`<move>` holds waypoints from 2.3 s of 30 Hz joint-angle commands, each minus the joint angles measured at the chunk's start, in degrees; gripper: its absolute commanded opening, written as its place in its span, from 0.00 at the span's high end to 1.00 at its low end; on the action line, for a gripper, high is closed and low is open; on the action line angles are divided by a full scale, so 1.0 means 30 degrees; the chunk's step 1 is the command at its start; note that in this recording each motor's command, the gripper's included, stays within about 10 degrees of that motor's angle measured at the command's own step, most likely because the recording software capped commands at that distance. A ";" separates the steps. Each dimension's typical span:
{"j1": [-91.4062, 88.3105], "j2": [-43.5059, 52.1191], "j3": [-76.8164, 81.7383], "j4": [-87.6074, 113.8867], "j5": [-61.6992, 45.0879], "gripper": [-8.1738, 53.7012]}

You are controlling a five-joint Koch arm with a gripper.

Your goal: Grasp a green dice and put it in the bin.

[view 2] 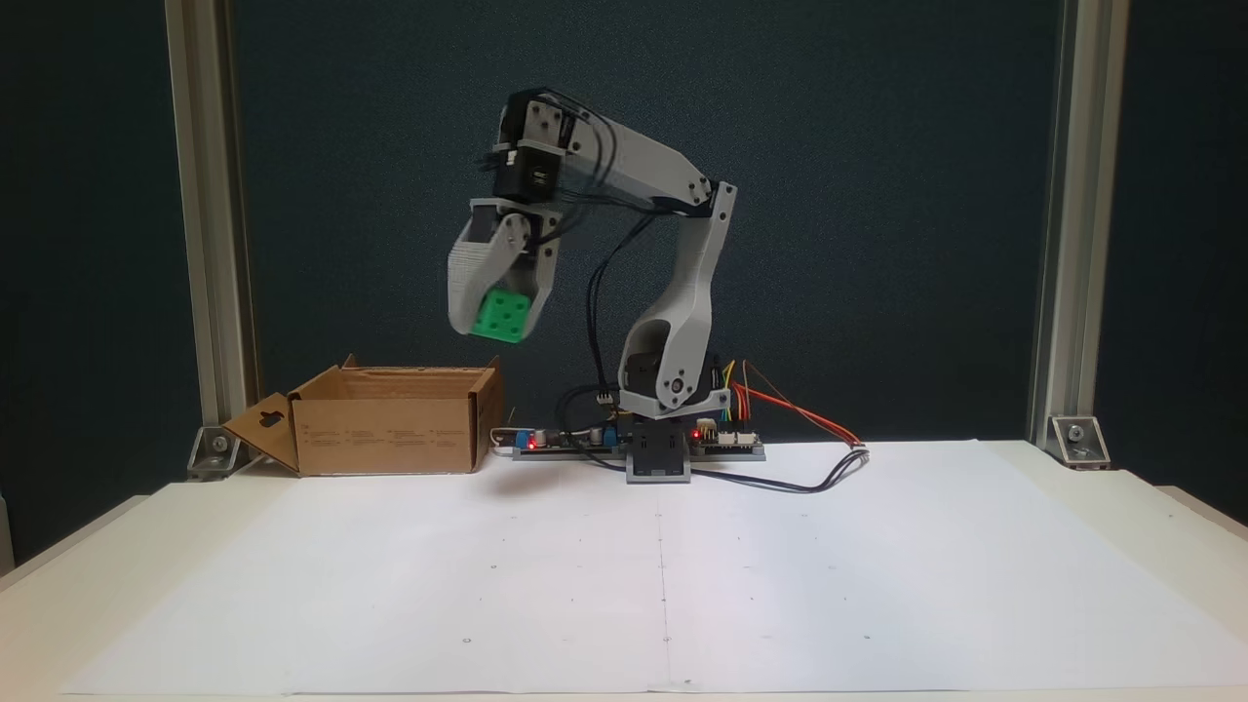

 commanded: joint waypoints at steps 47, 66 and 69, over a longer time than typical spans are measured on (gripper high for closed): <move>1.4531 -0.9375 -0.2080 -1.2275 -0.5361 0.18; -0.2578 -0.2783 -0.2080 -1.4648 0.2812 0.15; -0.6064 -0.2256 -0.1758 -1.4648 0.2842 0.15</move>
